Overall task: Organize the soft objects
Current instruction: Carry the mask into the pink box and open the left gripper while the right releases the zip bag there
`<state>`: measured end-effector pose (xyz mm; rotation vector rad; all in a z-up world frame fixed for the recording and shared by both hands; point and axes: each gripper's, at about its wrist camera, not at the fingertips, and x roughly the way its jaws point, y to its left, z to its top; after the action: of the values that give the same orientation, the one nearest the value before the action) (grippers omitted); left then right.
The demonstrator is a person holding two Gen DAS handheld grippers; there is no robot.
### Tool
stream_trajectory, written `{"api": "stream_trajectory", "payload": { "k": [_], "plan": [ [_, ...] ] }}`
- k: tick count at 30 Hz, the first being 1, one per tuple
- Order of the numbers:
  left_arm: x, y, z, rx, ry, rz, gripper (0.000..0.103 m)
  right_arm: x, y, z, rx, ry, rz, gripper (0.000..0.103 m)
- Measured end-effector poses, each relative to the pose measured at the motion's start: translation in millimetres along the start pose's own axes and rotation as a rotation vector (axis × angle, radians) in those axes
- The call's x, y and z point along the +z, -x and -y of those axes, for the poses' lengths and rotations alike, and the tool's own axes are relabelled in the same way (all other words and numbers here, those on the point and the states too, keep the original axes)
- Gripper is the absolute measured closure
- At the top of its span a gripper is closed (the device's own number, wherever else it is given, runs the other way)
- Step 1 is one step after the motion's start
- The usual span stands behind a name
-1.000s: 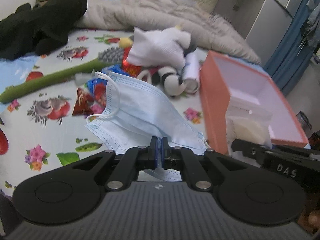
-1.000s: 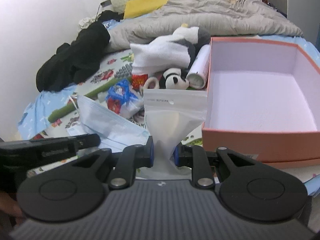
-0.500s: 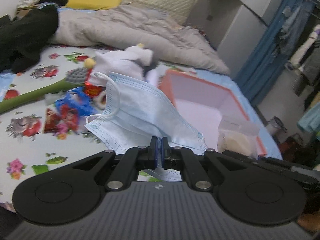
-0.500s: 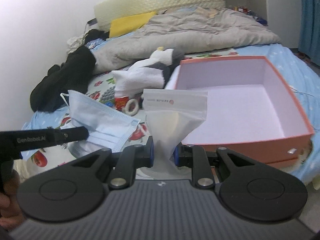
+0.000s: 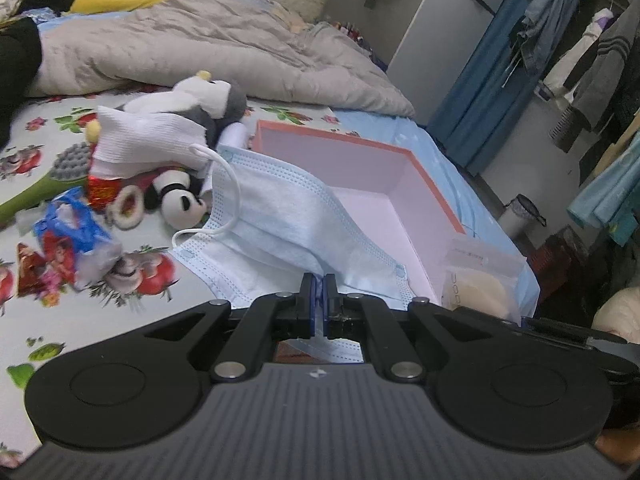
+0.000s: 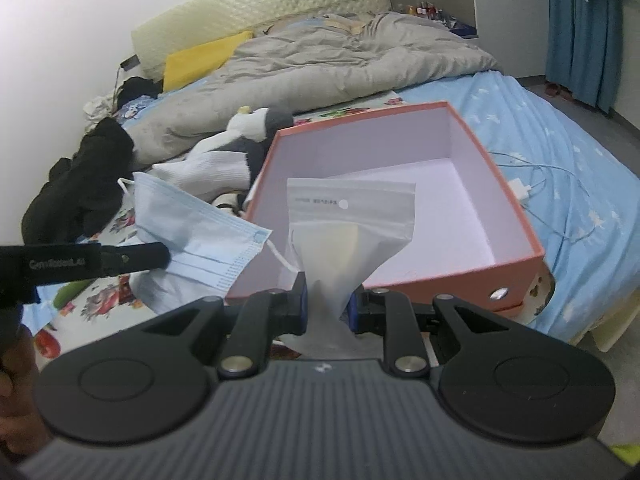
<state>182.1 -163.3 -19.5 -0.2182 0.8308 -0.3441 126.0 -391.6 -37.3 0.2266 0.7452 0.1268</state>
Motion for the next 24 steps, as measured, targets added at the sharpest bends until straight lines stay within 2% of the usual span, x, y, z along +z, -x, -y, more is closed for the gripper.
{"api": "stream_trajectory", "payload": {
  "k": [11,15,24],
  "plan": [
    [46.7,-92.1,10.4,-0.007,-0.002,-0.106,0.099,32.7,-55.0,39.1,-0.031,0.002,-0.067,0.081],
    [58.7,-123.0,10.5,-0.026,0.006,-0.15,0.099,39.7,-77.6,56.2,-0.046,-0.029,-0.097,0.081],
    [73.8,-175.7,14.0,-0.019,-0.012,-0.204,0.098,46.0,-122.5,83.9,-0.071,-0.069,-0.154,0.079]
  ]
}}
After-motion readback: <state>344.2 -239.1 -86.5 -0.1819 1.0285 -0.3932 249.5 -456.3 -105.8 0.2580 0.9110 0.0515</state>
